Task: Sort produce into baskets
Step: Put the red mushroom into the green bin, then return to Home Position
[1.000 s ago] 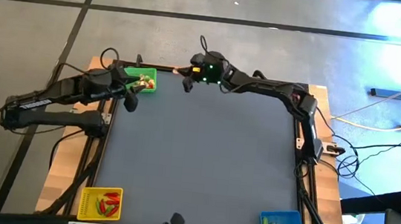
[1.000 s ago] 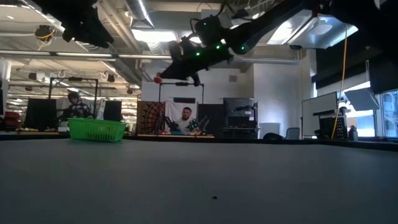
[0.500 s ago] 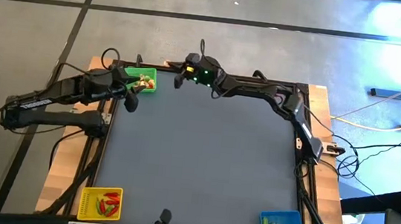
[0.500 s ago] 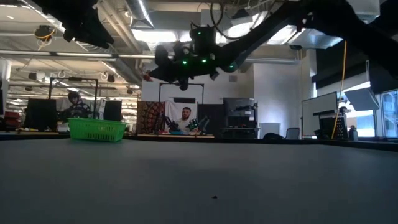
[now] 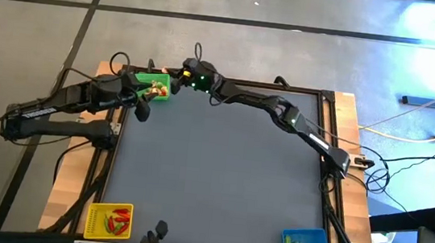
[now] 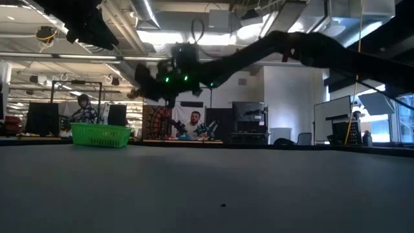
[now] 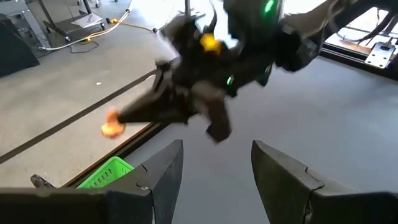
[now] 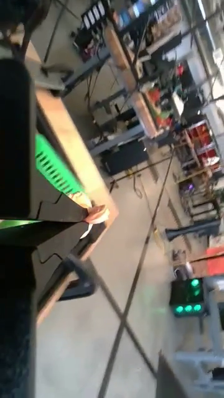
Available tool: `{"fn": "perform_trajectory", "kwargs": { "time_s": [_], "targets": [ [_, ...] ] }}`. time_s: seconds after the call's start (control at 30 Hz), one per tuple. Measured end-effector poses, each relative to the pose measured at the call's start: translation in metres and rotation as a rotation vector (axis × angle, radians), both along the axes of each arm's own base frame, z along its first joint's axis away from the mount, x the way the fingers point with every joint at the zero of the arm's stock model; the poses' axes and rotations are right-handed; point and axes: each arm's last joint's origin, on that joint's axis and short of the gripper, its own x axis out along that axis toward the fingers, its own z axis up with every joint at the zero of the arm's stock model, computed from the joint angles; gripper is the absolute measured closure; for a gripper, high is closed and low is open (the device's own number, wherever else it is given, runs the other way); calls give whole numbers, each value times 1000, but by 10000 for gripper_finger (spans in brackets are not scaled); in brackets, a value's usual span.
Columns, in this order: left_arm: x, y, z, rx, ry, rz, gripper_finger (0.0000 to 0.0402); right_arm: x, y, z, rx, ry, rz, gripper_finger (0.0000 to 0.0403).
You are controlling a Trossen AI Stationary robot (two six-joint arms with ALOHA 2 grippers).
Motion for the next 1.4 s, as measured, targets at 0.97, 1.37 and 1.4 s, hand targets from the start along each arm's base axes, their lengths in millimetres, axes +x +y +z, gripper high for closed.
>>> {"fn": "perform_trajectory", "kwargs": {
  "time_s": [0.97, 1.37, 1.4],
  "targets": [
    [2, -1, -5, -2, 8, -67, 216, 16, 22, -52, 39, 96, 118, 199],
    [21, -10, -42, -35, -159, -229, 292, -65, 51, 99, -98, 615, 330, 295],
    [22, -12, -45, -31, -171, -242, 302, -73, 56, 106, -96, 656, 345, 309]
  ]
}}
